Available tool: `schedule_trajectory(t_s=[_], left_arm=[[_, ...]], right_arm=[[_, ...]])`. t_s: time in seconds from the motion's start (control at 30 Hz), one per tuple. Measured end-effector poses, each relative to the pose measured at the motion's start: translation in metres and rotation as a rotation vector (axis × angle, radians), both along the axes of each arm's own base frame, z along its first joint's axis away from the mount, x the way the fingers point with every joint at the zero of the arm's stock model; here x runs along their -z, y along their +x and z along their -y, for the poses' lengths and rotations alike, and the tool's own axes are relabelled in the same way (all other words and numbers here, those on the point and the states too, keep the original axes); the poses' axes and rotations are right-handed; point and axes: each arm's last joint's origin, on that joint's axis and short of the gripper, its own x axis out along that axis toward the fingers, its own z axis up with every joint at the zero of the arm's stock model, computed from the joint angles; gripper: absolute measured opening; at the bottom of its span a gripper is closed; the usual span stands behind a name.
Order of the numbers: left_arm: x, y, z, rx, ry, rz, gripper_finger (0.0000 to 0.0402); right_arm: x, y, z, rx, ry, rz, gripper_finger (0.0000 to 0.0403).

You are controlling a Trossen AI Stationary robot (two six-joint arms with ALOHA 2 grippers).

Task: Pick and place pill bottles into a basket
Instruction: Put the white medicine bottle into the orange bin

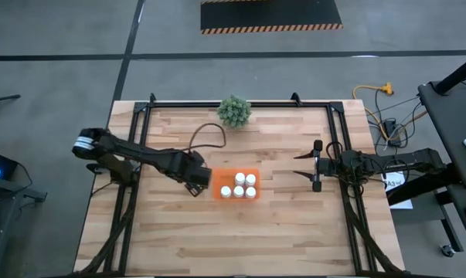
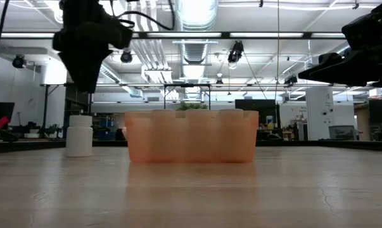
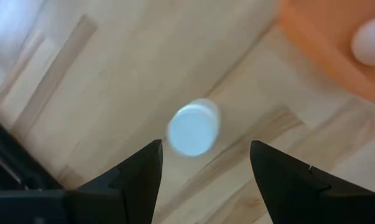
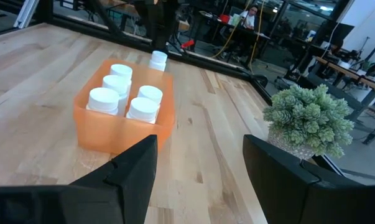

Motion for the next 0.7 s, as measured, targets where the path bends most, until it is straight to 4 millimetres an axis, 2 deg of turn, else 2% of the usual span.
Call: schedule_trajectory(t_s=[0.1,0.27,0.43,0.7], left_arm=[[-0.001,-0.016,-0.005,-0.061,-0.007,0.042,0.0224],[-0.003,-0.031,-0.016,-0.157,-0.041,0.147,0.0224],[-0.001,-0.033,-0.023,-0.188,-0.079,0.211,0.0224],[0.022,-0.033,-0.026,-0.205,-0.115,0.137,0.0224]], right_arm=[[0.000,0.000,0.000,0.000,0.000,0.000,0.0226],[0.000,0.000,0.000,0.000,0.000,0.000,0.0226],[0.000,0.000,0.000,-0.001,0.000,0.000,0.0226],[0.000,0.000,0.000,0.000,0.000,0.000,0.0226]])
